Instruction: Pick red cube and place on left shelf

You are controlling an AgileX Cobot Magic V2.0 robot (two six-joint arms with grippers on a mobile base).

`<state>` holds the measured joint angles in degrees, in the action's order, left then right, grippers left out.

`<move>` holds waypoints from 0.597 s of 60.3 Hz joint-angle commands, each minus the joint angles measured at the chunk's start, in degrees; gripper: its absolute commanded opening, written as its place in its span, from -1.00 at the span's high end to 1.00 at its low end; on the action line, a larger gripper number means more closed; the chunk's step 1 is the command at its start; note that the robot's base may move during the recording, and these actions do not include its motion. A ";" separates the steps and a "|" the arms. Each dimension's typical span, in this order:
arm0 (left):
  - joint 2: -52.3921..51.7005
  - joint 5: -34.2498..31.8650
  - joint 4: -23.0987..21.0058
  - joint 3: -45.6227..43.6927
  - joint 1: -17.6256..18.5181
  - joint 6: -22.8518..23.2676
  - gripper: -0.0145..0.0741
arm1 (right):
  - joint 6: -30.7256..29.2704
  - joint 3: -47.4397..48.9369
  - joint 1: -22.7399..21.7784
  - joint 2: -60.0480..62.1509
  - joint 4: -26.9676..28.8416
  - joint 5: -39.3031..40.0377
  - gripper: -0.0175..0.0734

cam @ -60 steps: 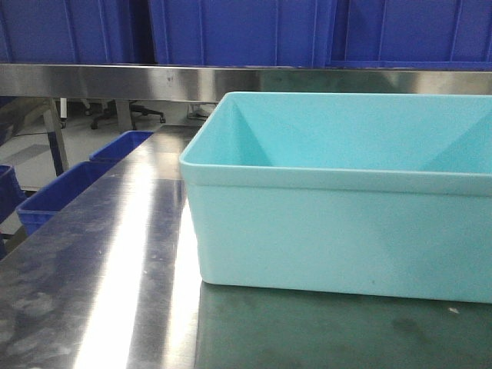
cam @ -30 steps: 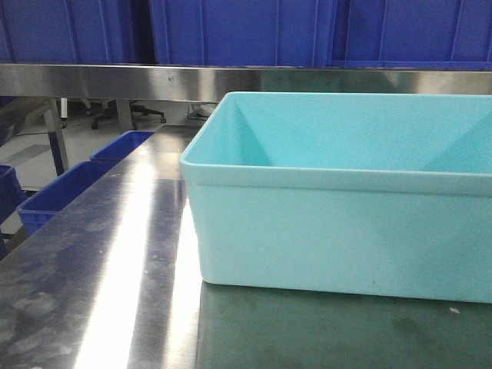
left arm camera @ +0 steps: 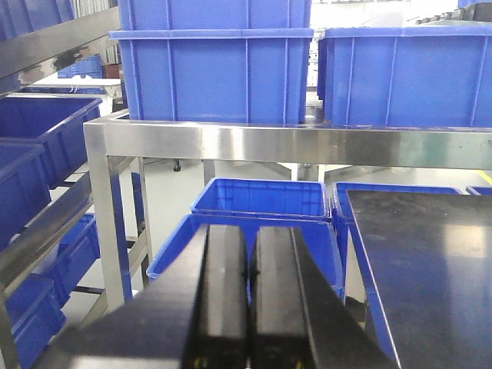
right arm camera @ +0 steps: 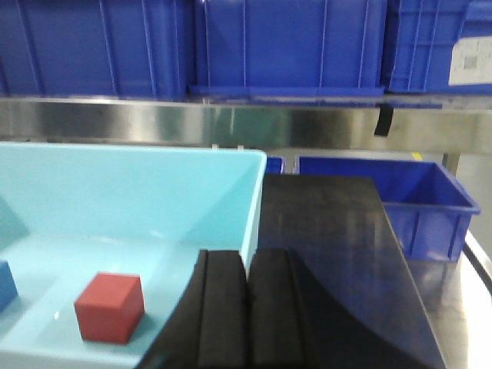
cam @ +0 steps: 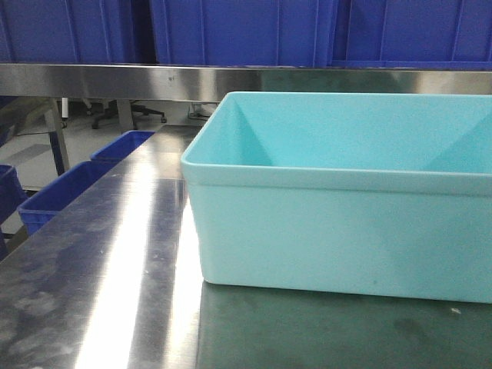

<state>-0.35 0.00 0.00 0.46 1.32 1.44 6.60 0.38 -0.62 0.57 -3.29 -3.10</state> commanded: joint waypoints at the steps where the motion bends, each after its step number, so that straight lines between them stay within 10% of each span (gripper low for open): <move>1: -0.86 -4.74 0.00 1.41 0.21 -0.01 0.44 | -0.27 4.33 -0.20 -1.26 -0.18 5.35 0.51; 36: -0.86 -4.74 0.00 1.41 0.21 -0.01 0.44 | -0.27 34.24 -0.13 -32.00 3.87 -3.85 0.51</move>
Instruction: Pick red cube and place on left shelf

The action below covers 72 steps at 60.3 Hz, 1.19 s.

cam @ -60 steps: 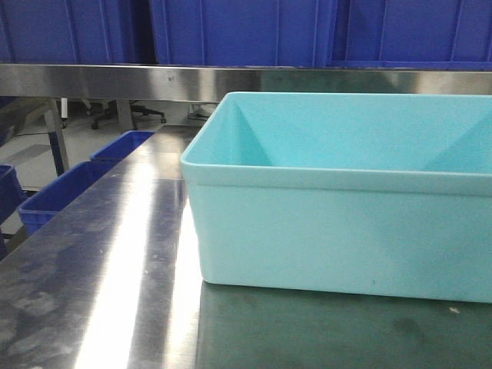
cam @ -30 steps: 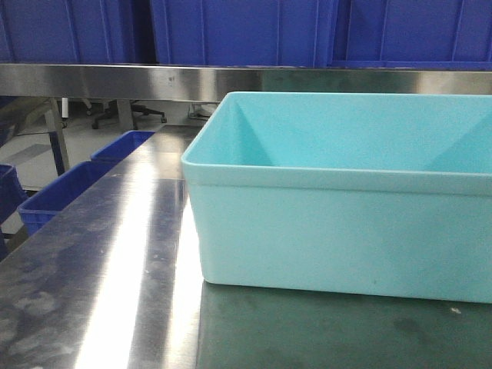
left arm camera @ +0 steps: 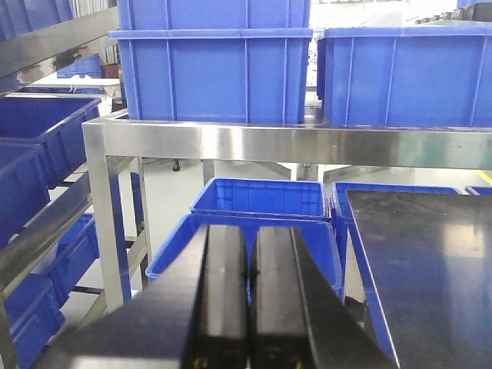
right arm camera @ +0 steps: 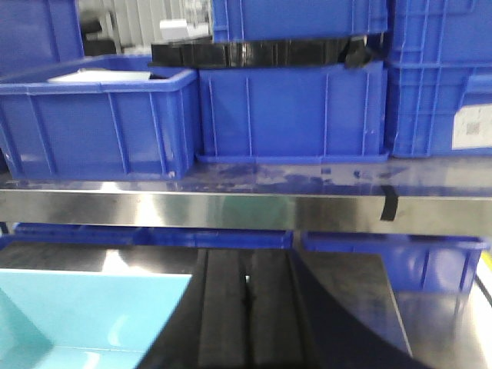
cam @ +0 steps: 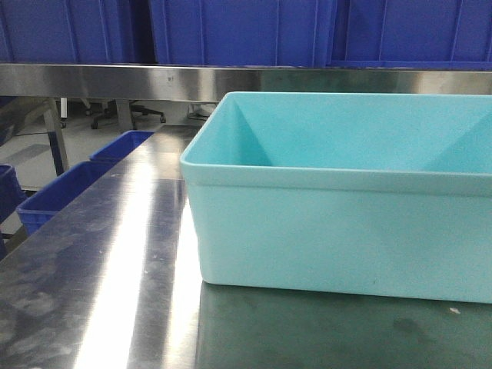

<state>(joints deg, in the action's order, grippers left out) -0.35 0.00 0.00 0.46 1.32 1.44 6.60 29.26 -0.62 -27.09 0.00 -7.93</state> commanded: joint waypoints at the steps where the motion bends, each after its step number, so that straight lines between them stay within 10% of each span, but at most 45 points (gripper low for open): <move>1: -0.86 -4.74 0.00 1.41 0.21 -0.01 0.44 | -0.27 6.07 -0.13 -5.13 0.58 0.31 0.51; 10: -0.86 -4.74 0.00 1.41 0.21 -0.01 0.44 | -0.27 12.70 -0.09 -13.46 3.76 -6.63 0.29; 22: -0.86 -4.74 0.00 1.41 0.21 -0.01 0.44 | -0.27 17.35 -0.02 -23.76 9.05 -9.81 -0.77; 72: -0.86 -4.74 0.00 1.41 0.21 -0.01 0.44 | -0.27 24.24 13.43 -46.62 9.64 -16.23 -0.69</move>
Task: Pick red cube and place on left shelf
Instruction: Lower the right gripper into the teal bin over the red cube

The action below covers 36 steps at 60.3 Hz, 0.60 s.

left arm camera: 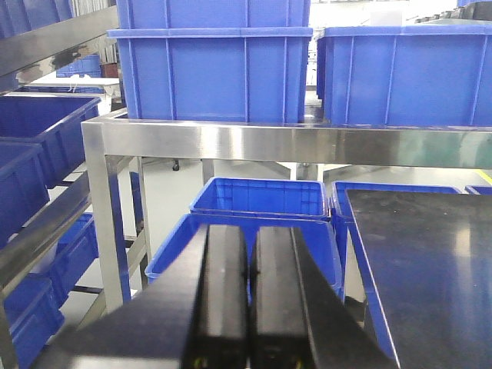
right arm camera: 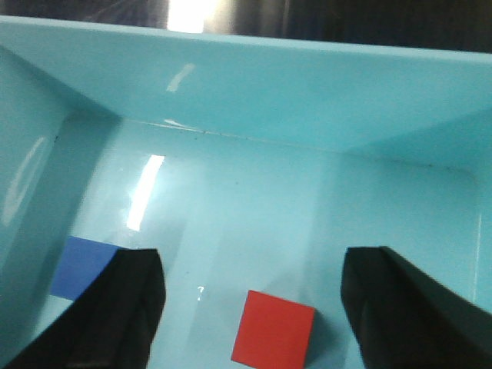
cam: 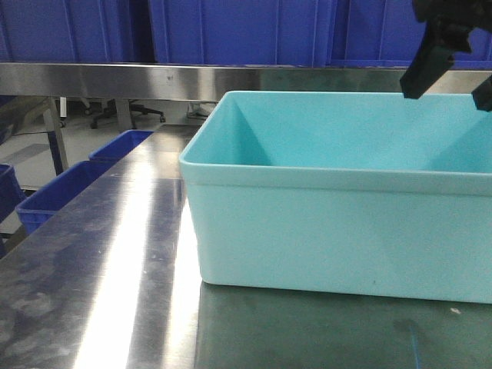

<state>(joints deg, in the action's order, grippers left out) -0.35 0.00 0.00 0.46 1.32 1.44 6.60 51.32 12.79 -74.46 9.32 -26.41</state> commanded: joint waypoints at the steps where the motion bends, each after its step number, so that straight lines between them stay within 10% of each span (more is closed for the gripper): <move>1: -0.86 -4.74 0.00 1.41 0.21 -0.01 0.44 | -0.27 2.19 0.02 0.56 0.32 2.08 -0.69; 36: -0.86 -4.74 0.00 1.41 0.21 -0.01 0.44 | -0.27 2.19 0.20 -5.34 0.32 -3.42 -0.69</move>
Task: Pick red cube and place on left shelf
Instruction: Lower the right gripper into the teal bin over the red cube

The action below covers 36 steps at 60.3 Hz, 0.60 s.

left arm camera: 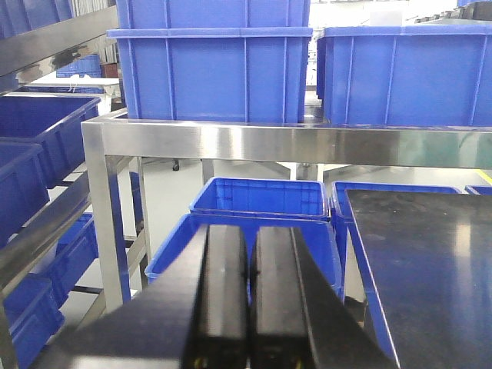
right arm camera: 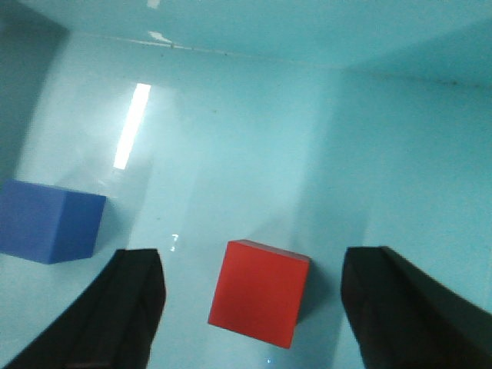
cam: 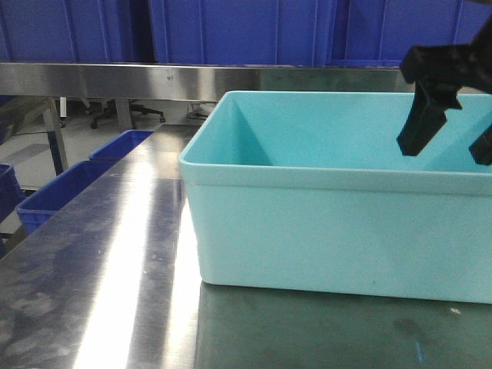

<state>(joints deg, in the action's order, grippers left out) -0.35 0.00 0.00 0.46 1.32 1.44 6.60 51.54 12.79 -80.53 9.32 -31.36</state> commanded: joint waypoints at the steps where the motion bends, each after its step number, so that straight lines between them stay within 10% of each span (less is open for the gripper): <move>1: -0.86 -4.74 0.00 1.41 0.21 -0.01 0.44 | -0.27 1.96 0.23 0.59 0.32 1.41 -0.69; 36: -0.86 -4.74 0.00 1.41 0.21 -0.01 0.44 | -0.27 1.96 0.29 -4.64 0.32 0.34 -0.69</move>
<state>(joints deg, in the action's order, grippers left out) -0.35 0.00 0.00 0.46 1.32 1.44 6.60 51.68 12.92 -86.13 9.32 -32.75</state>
